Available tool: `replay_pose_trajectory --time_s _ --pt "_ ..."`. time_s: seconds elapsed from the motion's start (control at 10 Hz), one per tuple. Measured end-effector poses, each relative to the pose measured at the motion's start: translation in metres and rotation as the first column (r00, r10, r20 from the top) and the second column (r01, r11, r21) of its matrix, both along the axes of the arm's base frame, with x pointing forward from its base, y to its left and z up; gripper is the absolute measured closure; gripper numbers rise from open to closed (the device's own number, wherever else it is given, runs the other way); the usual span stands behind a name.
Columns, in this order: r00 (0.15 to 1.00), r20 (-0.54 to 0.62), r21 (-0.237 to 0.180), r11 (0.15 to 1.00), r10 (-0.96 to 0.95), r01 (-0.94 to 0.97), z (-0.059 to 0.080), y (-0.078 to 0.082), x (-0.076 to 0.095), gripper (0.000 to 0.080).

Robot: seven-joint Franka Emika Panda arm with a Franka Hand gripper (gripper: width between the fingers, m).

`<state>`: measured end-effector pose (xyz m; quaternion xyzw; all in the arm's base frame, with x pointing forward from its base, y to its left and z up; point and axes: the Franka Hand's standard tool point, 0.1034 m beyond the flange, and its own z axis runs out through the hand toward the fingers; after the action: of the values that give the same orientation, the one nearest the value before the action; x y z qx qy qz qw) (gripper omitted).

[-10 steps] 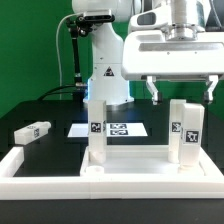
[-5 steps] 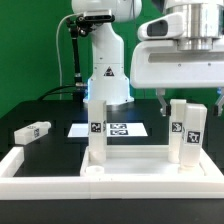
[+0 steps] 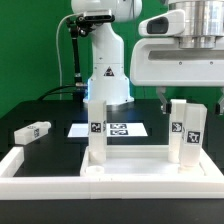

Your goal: Assemble desk

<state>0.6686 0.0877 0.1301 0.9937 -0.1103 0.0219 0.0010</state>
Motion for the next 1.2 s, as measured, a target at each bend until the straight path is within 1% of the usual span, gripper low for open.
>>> replay_pose_trajectory --time_s 0.1,0.2,0.3,0.4,0.5,0.7,0.8,1.0,1.2 --pt "1.0 0.0 -0.007 1.0 0.006 -0.006 0.0 -0.0013 0.0 0.0283" --pt "0.999 0.0 -0.004 0.999 -0.052 0.052 -0.0002 -0.0012 0.0 0.0435" --pt "0.99 0.001 0.0 0.99 -0.141 0.141 -0.0002 -0.0013 0.0 0.0435" --pt "0.984 0.001 0.001 0.984 -0.18 0.18 -0.0003 -0.0014 0.0 0.0509" --pt "0.962 0.001 0.005 0.962 -0.274 0.274 -0.0005 -0.0014 -0.0001 0.0509" --pt "0.918 0.001 0.011 0.918 -0.396 0.396 -0.0007 -0.0015 -0.0002 0.0509" --pt "0.879 0.0 0.015 0.879 -0.476 0.476 -0.001 -0.0017 -0.0003 0.0509" --pt "0.731 -0.005 0.023 0.731 -0.682 0.682 -0.0016 -0.0024 -0.0003 0.0509" --pt "0.517 -0.022 0.04 0.516 -0.856 0.856 -0.0025 -0.0035 -0.0001 0.0509"
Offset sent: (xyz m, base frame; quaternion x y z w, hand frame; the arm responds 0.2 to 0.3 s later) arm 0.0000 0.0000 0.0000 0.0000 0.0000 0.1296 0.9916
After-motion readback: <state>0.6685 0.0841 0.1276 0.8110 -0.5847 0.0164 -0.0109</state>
